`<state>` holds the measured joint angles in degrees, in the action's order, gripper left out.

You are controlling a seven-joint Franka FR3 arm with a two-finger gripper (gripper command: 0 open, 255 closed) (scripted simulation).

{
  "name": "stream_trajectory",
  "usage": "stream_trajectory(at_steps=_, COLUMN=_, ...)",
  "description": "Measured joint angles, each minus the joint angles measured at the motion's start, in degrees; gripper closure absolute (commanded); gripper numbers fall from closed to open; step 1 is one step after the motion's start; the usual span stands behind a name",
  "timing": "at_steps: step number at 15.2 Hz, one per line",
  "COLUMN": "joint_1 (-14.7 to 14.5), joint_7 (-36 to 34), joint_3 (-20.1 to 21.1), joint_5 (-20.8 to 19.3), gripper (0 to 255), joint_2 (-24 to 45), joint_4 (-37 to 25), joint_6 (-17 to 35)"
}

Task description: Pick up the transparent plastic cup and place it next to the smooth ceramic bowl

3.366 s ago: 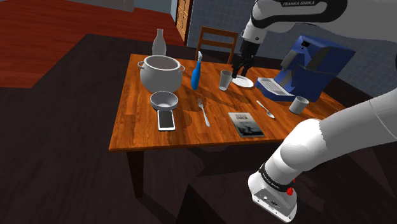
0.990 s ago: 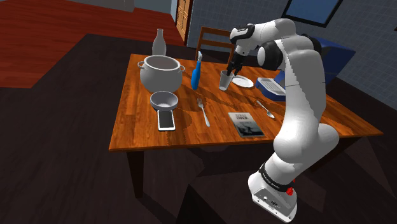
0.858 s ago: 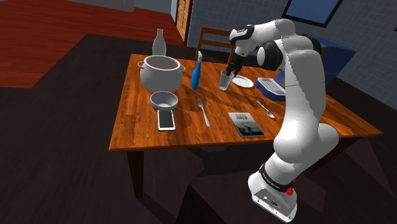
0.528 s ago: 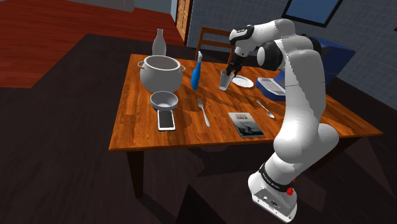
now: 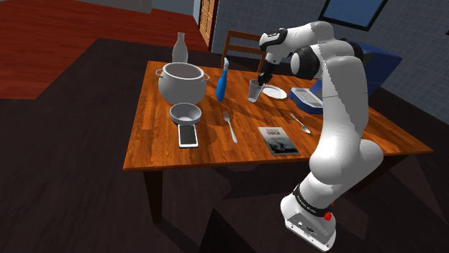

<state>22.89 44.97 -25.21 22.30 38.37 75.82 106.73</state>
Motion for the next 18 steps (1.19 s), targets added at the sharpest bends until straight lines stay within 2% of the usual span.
stream_trajectory(at_steps=5, joint_1=0.0, joint_7=-0.1, joint_3=-0.1, joint_5=-0.2, gripper=255, joint_2=-0.4, joint_4=-0.3, joint_6=-0.7)
stream_trajectory(at_steps=18, joint_1=1.0, joint_7=-1.9, joint_3=-0.6, joint_5=-1.2, gripper=255, joint_2=-1.8, joint_4=-8.1, joint_6=-9.4)
